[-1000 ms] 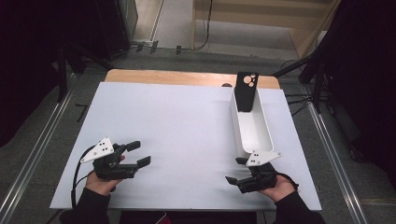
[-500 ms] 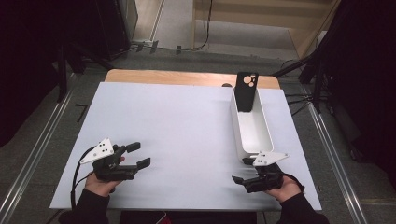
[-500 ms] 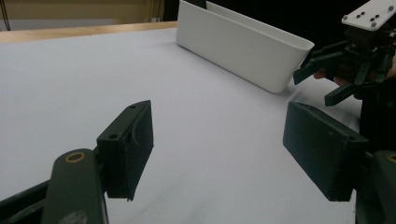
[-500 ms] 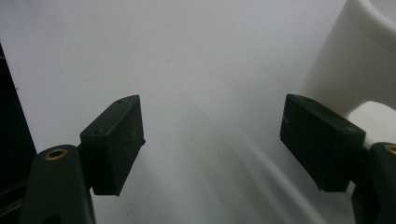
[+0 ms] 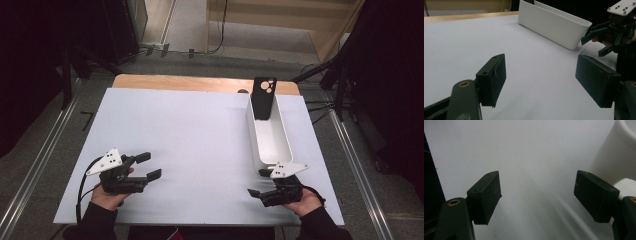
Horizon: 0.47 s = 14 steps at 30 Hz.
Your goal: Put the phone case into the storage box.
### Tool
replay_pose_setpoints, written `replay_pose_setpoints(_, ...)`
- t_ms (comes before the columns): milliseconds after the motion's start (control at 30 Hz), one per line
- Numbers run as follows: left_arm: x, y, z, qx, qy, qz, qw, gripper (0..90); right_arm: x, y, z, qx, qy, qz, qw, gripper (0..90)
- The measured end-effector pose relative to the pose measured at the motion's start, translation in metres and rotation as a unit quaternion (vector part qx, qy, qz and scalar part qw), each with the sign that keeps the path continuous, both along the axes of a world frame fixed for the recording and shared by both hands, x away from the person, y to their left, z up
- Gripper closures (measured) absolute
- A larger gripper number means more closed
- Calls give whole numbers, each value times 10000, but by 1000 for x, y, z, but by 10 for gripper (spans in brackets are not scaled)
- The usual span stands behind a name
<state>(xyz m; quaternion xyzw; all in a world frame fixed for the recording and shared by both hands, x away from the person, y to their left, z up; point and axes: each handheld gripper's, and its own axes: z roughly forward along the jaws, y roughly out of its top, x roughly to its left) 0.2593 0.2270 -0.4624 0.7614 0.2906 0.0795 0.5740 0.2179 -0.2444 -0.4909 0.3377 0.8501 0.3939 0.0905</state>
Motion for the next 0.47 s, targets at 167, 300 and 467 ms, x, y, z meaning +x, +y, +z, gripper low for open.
replay_pose_setpoints(167, 0, 0, 0, 8, 0, 0, 10000, 243, 0, 0, 0, -6, -3, -1, 10000, 202)
replay_pose_setpoints(300, 0, 0, 0, 8, -1, -1, 10000, 243, 0, 0, 0, 6, -2, 12, 10000, 202)
replay_pose_setpoints(467, 0, 0, 0, 10, 1, -7, 10000, 243, 0, 0, 0, 14, -13, 19, 10000, 202)
